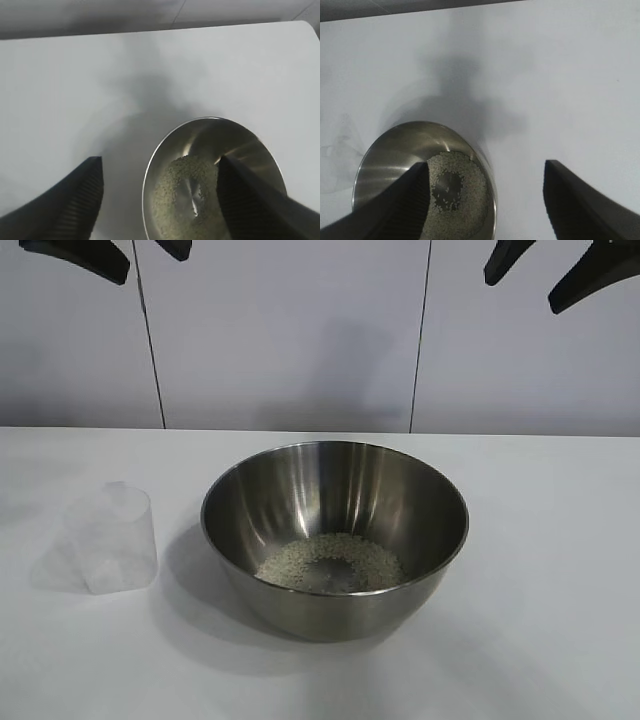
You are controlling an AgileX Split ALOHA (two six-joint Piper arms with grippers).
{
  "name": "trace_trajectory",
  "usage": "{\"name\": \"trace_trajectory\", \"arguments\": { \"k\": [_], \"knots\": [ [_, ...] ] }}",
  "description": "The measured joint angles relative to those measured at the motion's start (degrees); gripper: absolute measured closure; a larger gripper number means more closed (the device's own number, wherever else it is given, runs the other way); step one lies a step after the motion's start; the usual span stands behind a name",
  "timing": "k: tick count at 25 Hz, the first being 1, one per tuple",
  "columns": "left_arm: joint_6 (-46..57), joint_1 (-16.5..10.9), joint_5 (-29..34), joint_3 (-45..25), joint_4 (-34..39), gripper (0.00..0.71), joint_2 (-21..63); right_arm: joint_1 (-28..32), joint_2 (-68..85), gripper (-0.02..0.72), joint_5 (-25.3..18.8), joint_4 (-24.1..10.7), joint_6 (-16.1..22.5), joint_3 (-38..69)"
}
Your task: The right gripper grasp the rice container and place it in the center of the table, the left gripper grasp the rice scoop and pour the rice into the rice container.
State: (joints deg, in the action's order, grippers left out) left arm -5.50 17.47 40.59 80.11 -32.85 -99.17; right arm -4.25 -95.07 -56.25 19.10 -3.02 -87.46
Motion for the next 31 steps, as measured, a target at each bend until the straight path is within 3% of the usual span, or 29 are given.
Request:
{"name": "trace_trajectory", "arguments": {
  "k": [21, 31],
  "knots": [
    [0.1, 0.0, 0.0, 0.0, -1.4, 0.232, -0.2, 0.0, 0.0, 0.251, -0.6, 0.2, 0.0, 0.0],
    [0.1, 0.0, 0.0, 0.0, -1.1, 0.232, -0.2, 0.0, 0.0, 0.251, 4.0, 0.2, 0.0, 0.0]
  ]
}}
